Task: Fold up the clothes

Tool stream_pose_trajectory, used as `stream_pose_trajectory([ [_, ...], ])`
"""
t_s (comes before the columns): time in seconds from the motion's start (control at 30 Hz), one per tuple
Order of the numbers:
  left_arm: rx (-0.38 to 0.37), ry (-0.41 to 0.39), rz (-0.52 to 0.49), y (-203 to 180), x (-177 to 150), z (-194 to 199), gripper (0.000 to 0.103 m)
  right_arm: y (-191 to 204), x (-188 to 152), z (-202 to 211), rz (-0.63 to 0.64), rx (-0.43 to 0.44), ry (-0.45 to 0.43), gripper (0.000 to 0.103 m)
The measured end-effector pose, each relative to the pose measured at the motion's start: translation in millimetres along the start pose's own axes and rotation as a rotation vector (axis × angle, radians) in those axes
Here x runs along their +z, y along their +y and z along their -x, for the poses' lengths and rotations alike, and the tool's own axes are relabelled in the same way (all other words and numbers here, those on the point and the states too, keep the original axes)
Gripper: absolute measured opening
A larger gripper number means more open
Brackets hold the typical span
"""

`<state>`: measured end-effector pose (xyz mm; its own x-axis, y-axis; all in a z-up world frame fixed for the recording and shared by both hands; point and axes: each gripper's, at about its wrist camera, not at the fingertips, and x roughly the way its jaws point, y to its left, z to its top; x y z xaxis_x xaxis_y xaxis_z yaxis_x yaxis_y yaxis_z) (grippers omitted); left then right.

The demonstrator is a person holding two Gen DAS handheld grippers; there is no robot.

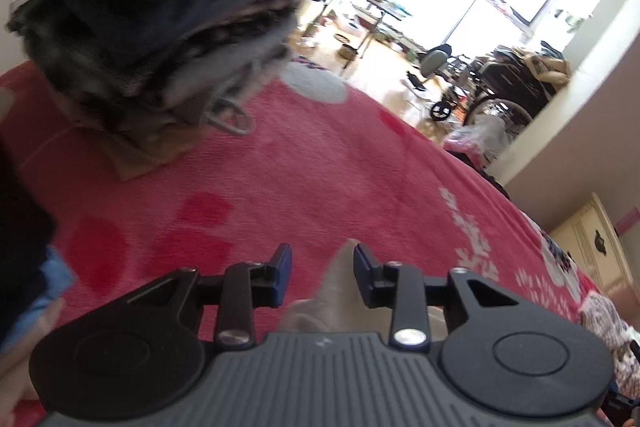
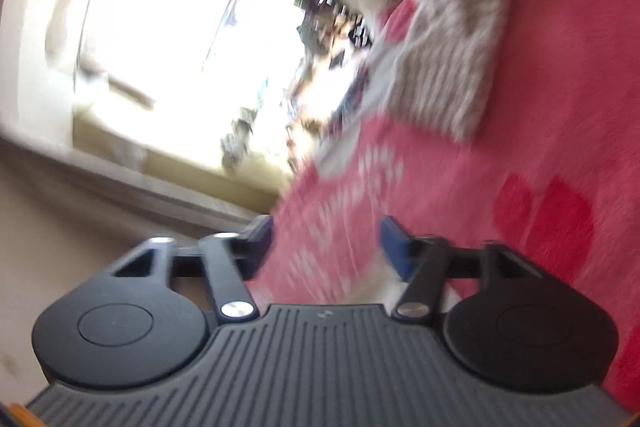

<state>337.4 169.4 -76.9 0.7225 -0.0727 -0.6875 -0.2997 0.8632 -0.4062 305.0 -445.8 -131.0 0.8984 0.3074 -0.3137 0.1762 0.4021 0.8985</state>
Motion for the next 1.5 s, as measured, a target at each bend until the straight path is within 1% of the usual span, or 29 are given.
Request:
stream_pose_trajectory([
  [0.07,-0.011,0.006,-0.007,9.4,0.6,12.5,0.035,0.1,6.8,11.5,-0.010,-0.014,-0.002,0.064],
  [0.1,-0.024,0.012,-0.011,14.7,0.8,21.6,0.036,1.0,8.9,19.6,-0.008,-0.021,0.020,0.064],
  [0.2,-0.075,0.035,-0.058,28.7,0.3,61.3,0.038,6.7,9.3,52.1,0.028,-0.059,0.126,0.064],
  [0.23,-0.084,0.040,-0.077,32.9,0.0,77.4,0.041,8.7,6.9,64.9,0.051,-0.076,0.164,0.064],
  [0.3,-0.091,0.046,-0.115,40.9,-0.6,112.8,0.045,8.6,-4.8,96.8,0.097,-0.122,0.249,0.066],
  [0.37,-0.083,0.058,-0.127,50.1,-3.7,146.9,0.049,1.9,-22.6,131.2,0.082,-0.166,0.318,0.067],
  [0.4,-0.074,0.085,-0.130,53.5,-7.1,160.7,0.050,-3.7,-32.9,147.6,0.055,-0.187,0.345,0.067],
  [0.47,-0.075,0.175,-0.113,61.0,-18.6,178.5,0.050,-18.4,-54.2,177.1,-0.022,-0.220,0.385,0.067],
  [0.57,-0.130,0.277,-0.039,75.9,-46.4,192.3,0.051,-43.0,-85.6,204.2,-0.140,-0.220,0.401,0.067],
  [0.63,-0.183,0.333,0.029,83.7,-73.8,190.7,0.051,-57.1,-101.3,210.0,-0.196,-0.219,0.402,0.067],
  [0.67,-0.195,0.348,0.047,85.5,-88.3,187.2,0.052,-63.1,-106.6,210.8,-0.219,-0.211,0.396,0.067],
  [0.73,-0.218,0.371,0.071,86.6,-115.0,175.9,0.052,-71.1,-111.2,208.7,-0.272,-0.180,0.362,0.068],
  [0.8,-0.246,0.386,0.113,88.1,-134.3,162.4,0.053,-72.1,-109.2,203.5,-0.280,-0.143,0.347,0.069],
  [0.93,-0.281,0.371,0.196,90.3,-151.6,138.5,0.055,-69.2,-112.1,192.5,-0.261,-0.106,0.337,0.071],
  [1.07,-0.264,0.324,0.262,93.3,-158.9,120.0,0.055,-68.9,-108.4,183.6,-0.261,-0.089,0.305,0.071],
  [1.1,-0.261,0.314,0.274,93.0,-159.4,116.1,0.054,-70.8,-106.5,186.2,-0.264,-0.089,0.288,0.071],
  [1.17,-0.244,0.299,0.281,93.6,-160.5,110.9,0.049,-72.3,-103.3,193.3,-0.257,-0.097,0.249,0.071],
  [1.2,-0.241,0.294,0.289,95.1,-161.1,110.1,0.048,-68.7,-101.7,198.2,-0.219,-0.115,0.228,0.071],
  [1.27,-0.233,0.281,0.291,97.0,-160.9,109.7,0.039,-59.1,-97.2,206.5,-0.118,-0.155,0.191,0.071],
  [1.3,-0.228,0.278,0.289,97.6,-160.8,109.5,0.037,-54.1,-95.1,209.6,-0.061,-0.173,0.182,0.071],
  [1.37,-0.221,0.274,0.288,99.4,-160.6,108.9,0.031,-44.4,-91.9,212.9,0.059,-0.198,0.182,0.066],
  [1.4,-0.220,0.273,0.289,100.4,-160.5,108.6,0.030,-40.7,-91.3,212.8,0.110,-0.205,0.189,0.064],
  [1.47,-0.216,0.270,0.294,101.8,-161.0,108.2,0.029,-32.7,-91.5,210.8,0.205,-0.201,0.204,0.056],
  [1.5,-0.214,0.269,0.297,102.5,-161.3,108.1,0.028,-29.6,-91.0,210.9,0.247,-0.196,0.209,0.055],
])
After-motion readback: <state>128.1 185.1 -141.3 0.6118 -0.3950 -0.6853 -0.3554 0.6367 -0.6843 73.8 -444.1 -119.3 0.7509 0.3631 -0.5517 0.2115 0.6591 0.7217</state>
